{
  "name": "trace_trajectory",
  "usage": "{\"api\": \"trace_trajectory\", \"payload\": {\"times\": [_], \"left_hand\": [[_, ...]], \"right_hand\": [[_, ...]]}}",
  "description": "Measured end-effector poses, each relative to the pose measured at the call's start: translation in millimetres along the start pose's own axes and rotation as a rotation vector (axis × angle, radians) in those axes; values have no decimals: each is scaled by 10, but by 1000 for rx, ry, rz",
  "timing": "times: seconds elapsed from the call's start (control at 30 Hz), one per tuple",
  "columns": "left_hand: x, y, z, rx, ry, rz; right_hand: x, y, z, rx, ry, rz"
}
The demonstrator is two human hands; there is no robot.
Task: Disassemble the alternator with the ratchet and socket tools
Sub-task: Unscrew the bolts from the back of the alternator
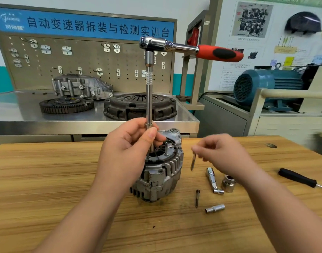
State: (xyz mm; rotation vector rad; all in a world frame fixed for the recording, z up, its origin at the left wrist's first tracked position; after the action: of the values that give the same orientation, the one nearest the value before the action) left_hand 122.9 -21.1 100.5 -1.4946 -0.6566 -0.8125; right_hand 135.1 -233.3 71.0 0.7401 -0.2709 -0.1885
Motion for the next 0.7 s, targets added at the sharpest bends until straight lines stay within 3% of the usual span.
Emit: {"api": "trace_trajectory", "payload": {"times": [0.07,0.17,0.47,0.6,0.7], "left_hand": [[-1,13,-8,13,6,1],[-3,14,-8,21,1,10],[-2,37,-21,33,24,23],[-8,59,-19,19,27,38],[3,73,12,7,16,52]], "right_hand": [[98,-359,-210,-186,139,-148],[164,-766,-442,-349,192,-277],[171,-1030,-605,-594,149,-299],[170,-1020,-608,-604,134,-274],[224,-841,-461,-373,25,-189]]}}
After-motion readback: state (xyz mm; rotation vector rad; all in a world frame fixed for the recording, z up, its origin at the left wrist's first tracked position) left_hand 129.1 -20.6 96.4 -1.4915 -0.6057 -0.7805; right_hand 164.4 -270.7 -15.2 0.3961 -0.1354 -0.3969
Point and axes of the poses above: each hand's wrist, its own x-axis towards the middle knuckle, its own z-axis out of the back of the hand, y = z × x, the point moved 8 cm from there along x, towards the middle knuckle, and after that the axes turned 13 degrees about -z, right-handed, at the moved point
